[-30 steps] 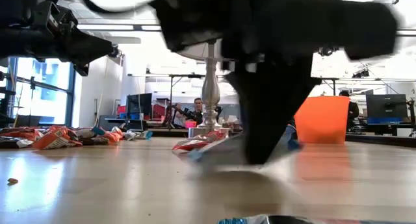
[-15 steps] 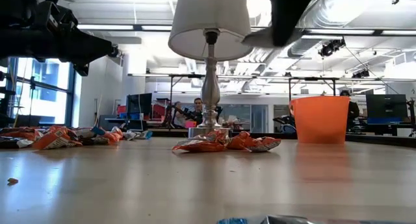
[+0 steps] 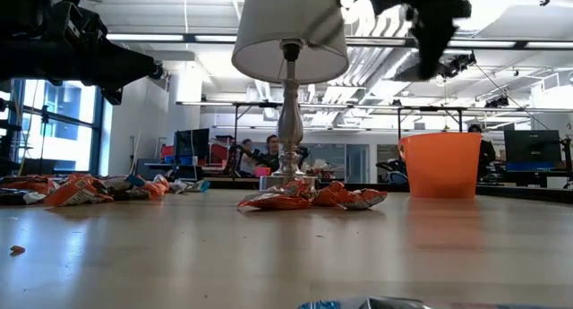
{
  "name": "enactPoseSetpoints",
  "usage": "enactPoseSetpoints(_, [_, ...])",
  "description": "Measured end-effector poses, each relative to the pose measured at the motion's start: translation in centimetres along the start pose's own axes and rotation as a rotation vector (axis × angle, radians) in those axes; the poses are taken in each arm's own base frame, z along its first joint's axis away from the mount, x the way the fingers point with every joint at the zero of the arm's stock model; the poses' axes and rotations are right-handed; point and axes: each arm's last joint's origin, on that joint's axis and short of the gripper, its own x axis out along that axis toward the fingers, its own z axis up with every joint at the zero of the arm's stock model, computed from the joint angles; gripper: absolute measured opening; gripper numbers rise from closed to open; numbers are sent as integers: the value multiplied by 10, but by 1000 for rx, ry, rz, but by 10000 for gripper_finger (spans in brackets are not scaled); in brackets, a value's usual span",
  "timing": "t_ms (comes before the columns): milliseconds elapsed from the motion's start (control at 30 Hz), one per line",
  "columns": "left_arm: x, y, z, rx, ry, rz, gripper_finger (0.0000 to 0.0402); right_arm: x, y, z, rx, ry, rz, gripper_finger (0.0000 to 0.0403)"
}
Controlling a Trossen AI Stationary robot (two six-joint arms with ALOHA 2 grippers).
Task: Sort candy
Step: Put the white chocolate bar into the orange bucket
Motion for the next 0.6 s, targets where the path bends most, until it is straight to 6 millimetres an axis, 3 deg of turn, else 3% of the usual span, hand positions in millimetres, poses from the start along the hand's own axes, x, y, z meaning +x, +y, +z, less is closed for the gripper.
enactPoseSetpoints(233, [0, 0, 0, 0, 1, 0, 64, 41, -75, -42, 184, 81, -5, 20])
enactPoseSetpoints(433, [0, 0, 0, 0, 0, 0, 64, 70, -113, -58, 303, -46, 53, 30])
enactPoseSetpoints(600, [0, 0, 0, 0, 0, 0, 65, 89, -136, -60, 332, -94, 61, 76])
